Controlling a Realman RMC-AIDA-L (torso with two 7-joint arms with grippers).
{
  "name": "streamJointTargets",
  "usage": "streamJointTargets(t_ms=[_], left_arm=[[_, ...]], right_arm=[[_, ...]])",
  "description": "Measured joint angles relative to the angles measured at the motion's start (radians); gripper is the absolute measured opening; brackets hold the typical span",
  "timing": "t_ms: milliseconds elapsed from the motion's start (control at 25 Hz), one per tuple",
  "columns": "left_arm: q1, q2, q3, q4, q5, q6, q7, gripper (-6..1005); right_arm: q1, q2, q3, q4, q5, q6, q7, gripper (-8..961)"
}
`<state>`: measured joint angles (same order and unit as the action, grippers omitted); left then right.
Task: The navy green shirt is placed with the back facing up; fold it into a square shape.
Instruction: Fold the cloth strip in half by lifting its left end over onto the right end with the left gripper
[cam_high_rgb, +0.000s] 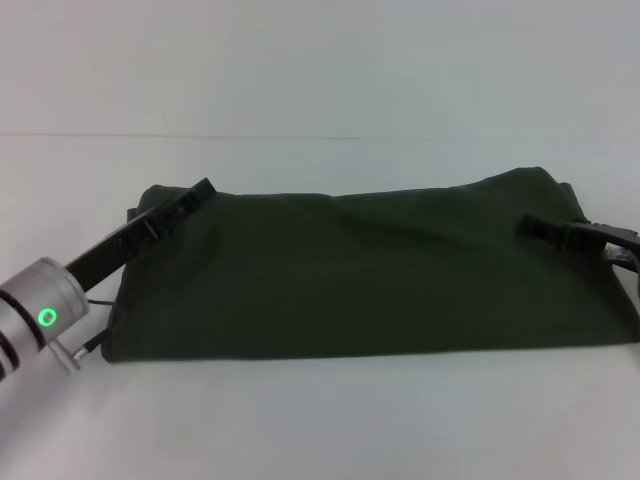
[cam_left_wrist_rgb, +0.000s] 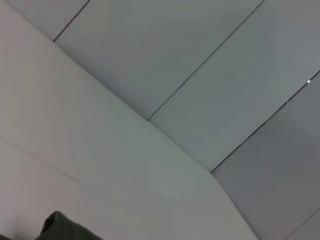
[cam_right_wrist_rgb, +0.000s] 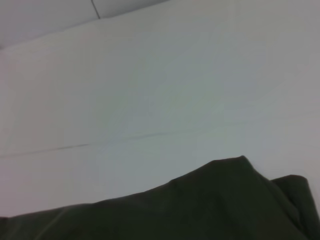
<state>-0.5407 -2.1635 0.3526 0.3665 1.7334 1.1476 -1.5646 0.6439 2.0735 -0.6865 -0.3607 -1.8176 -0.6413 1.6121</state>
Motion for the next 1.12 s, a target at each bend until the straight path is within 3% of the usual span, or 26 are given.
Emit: streamJointTargets(t_ms=[240,360,560,840,1120], left_arm=[[0.028,0.009,0.001,0.086,0.073,0.092,-0.168,895],[0.041,0.023,-0.002,0.149,0.157,0.159,-0.307,894],[0.048,0.056,-0.005,0.263,0.343,0.211,-0.583,894],[-0.006,0.094,-0.007,0.305,0.533,0.104,-0.777,893],[-0.023,0.094,0.014,0.293,0.545,-0.001,-0.783,895]], right_arm=[[-0.056,0.005,0.076,-0.090,0.000,-0.180,-0.011,915],[-0.092,0.008,0.089,-0.149,0.000,-0.323,-0.031,915],[-0.134,-0.004,0.090,-0.169,0.000,-0.554,-0.132,915],[-0.166,-0.004,0.081,-0.178,-0.017,-0.745,-0.283,915],[-0.169,0.005,0.080,-0.174,-0.038,-0.751,-0.311,915]])
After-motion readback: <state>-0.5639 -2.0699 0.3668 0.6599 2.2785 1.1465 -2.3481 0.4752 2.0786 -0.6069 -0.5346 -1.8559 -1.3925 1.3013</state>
